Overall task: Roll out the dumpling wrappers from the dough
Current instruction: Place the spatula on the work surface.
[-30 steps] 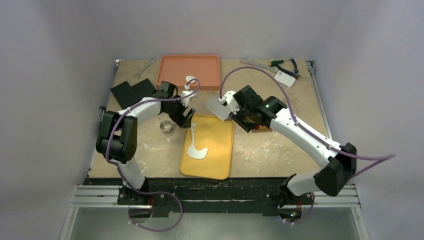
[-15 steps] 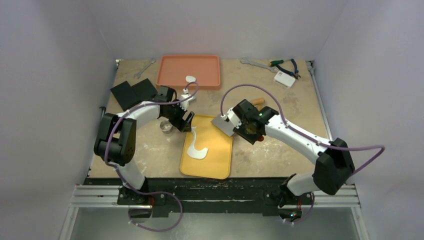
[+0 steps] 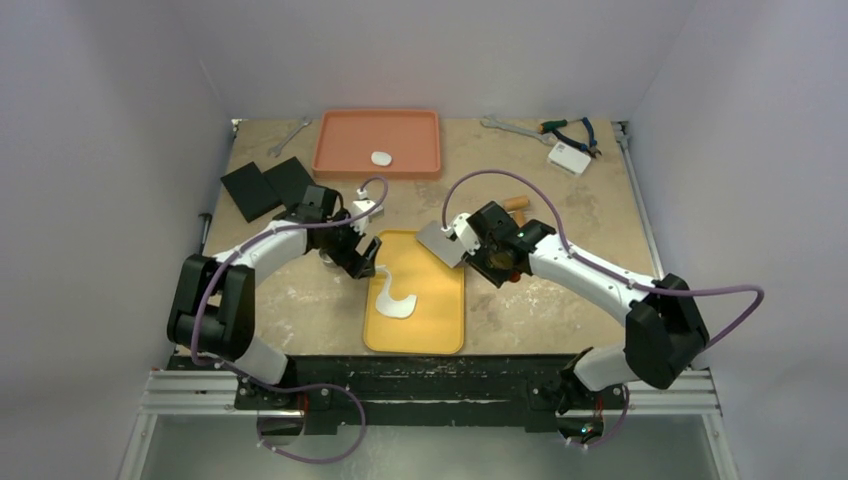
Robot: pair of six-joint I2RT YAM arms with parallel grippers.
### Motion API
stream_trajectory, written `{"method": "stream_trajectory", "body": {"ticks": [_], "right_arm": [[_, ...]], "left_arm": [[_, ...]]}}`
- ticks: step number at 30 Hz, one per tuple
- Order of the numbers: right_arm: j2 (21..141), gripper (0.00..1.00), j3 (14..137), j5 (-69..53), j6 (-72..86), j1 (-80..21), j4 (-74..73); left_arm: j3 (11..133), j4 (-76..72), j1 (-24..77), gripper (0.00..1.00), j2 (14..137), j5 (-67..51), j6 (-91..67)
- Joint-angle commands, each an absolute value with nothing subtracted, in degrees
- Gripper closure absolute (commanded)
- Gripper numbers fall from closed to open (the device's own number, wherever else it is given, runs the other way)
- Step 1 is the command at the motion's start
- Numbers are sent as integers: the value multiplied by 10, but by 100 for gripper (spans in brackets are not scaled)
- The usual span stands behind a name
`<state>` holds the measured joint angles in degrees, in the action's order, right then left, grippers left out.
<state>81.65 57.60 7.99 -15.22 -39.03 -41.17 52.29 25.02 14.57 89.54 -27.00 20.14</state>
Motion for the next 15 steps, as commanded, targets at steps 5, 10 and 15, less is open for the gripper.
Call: {"method": "stream_trajectory", "body": {"ticks": [5,10,15], "right_arm": [[819,59,581,72,-162,-391,-371],[824,47,600,66,-164,-392,-373],[801,32,607,53,-167,-393,-358]], "left_arm": [[488,221,132,1,836,-258,204],[475,217,132,1,810,-301,212],[473,243,132,1,777,-321,227]]}}
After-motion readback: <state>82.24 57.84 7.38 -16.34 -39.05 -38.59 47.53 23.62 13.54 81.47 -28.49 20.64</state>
